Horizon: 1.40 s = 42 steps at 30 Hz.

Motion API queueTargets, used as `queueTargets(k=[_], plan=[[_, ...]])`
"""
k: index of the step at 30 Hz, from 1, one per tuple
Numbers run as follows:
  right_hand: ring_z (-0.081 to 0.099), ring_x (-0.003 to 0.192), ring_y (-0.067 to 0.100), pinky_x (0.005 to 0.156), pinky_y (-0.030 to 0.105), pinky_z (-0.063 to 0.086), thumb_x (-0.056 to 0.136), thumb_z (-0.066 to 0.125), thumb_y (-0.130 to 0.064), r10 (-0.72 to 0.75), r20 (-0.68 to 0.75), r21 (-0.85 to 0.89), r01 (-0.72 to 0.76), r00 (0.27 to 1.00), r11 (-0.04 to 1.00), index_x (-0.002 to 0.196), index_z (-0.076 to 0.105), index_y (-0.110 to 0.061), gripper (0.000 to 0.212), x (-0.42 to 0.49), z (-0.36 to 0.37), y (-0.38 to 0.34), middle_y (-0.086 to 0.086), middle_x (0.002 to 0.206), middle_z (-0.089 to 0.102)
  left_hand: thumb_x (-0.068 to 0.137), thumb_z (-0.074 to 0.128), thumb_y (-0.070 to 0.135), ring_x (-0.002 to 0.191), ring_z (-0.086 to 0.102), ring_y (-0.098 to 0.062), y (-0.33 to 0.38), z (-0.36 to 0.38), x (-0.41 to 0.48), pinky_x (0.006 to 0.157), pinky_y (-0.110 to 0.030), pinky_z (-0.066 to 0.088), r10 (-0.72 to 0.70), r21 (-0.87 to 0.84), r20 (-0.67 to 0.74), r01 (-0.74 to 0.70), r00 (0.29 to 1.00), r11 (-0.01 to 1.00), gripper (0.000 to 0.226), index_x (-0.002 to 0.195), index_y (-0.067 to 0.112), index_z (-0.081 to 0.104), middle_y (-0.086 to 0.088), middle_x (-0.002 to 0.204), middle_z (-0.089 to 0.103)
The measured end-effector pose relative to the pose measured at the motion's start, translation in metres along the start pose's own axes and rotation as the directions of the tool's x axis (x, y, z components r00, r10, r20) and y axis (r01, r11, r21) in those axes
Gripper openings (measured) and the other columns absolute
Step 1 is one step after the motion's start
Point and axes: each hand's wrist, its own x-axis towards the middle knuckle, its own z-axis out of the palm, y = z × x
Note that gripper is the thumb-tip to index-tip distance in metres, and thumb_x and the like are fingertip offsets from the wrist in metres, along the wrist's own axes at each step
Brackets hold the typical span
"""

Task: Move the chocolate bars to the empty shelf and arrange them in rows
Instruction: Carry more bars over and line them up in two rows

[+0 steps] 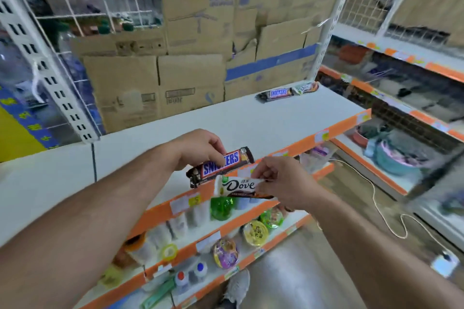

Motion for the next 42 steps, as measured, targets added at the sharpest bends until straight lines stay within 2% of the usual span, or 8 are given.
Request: queueTargets(k=[6,12,17,25,29,35,39,42], plan=[[0.054,0.059,0.006,0.056,0.023,0.044,0.071,0.075,-0.004,0.069,-0.085,-0.05,-0.074,0.994,0.996,0.073,0.065,-0.03,0.027,0.042,-0.06,0.05,-0.008,0.065,0.063,0.072,0.077,0.01,0.059,0.062,-0.011,0.047,0.025,0.105,0.045,-0.017,0.04,0.07,0.032,0.081,-0.073,0.994,0.997,0.012,0.08,0.017,0.072,0.0,0.072,0.071],[0.054,0.057,-0.005,0.052,0.01,0.039,0.069,0.077,-0.011,0.147,-0.124,-0.123,-0.162,0.981,0.979,0.076,0.066,-0.034,0.026,0.097,-0.126,0.085,-0.015,0.066,0.062,0.07,0.077,0.012,0.063,0.064,-0.012,0.097,0.032,0.204,0.053,-0.024,0.047,0.12,0.043,0.096,-0.125,0.988,0.991,0.011,0.077,0.018,0.072,0.0,0.075,0.071],[0.052,0.054,-0.002,0.049,0.011,0.038,0.069,0.075,-0.007,0.126,-0.164,-0.137,-0.149,0.978,0.979,0.071,0.063,-0.035,0.031,0.149,-0.161,0.114,-0.016,0.063,0.06,0.07,0.08,0.02,0.078,0.068,-0.014,0.124,0.032,0.267,0.063,-0.027,0.051,0.146,0.165,0.064,-0.155,0.987,0.974,0.013,0.079,0.025,0.072,0.004,0.085,0.072],[0.055,0.057,-0.003,0.053,0.014,0.043,0.07,0.076,-0.01,0.104,-0.085,-0.133,-0.115,0.991,0.984,0.071,0.062,-0.038,0.032,0.205,-0.204,0.171,-0.025,0.063,0.061,0.075,0.078,0.023,0.077,0.061,-0.007,0.144,0.052,0.341,0.061,-0.024,0.046,0.186,0.366,-0.048,-0.156,0.981,0.918,0.012,0.078,0.031,0.069,0.011,0.084,0.066],[0.055,0.059,-0.007,0.05,0.008,0.038,0.071,0.077,-0.01,0.058,0.005,-0.131,-0.056,0.998,0.99,0.072,0.063,-0.038,0.031,0.237,-0.225,0.197,-0.029,0.062,0.06,0.079,0.071,0.023,0.079,0.058,-0.009,0.147,0.064,0.371,0.06,-0.024,0.041,0.213,0.471,-0.147,-0.121,0.966,0.874,0.012,0.083,0.034,0.067,0.011,0.089,0.065],[0.054,0.056,-0.001,0.054,0.016,0.045,0.069,0.075,-0.007,-0.023,0.122,-0.113,0.037,0.992,0.993,0.069,0.063,-0.036,0.031,0.283,-0.267,0.23,-0.015,0.065,0.062,0.084,0.06,0.023,0.088,0.057,-0.02,0.154,0.077,0.396,0.074,-0.034,0.05,0.17,0.609,-0.307,0.056,0.936,0.791,0.017,0.098,0.029,0.068,0.003,0.1,0.066],[0.059,0.067,0.003,0.069,0.025,0.051,0.07,0.076,-0.004,-0.091,0.201,-0.057,0.105,0.975,0.993,0.074,0.064,-0.031,0.029,0.307,-0.286,0.249,-0.013,0.072,0.065,0.085,0.058,0.022,0.1,0.052,-0.02,0.155,0.086,0.398,0.082,-0.036,0.046,0.243,0.674,-0.375,0.082,0.895,0.734,0.022,0.106,0.026,0.066,0.004,0.105,0.062],[0.06,0.069,0.003,0.07,0.024,0.052,0.071,0.075,-0.003,-0.131,0.272,-0.039,0.147,0.953,0.988,0.075,0.065,-0.028,0.028,0.314,-0.294,0.261,-0.011,0.074,0.067,0.081,0.061,0.026,0.104,0.048,-0.019,0.156,0.095,0.392,0.088,-0.036,0.042,0.234,0.718,-0.372,0.118,0.898,0.686,0.036,0.116,0.031,0.062,0.007,0.115,0.06]])
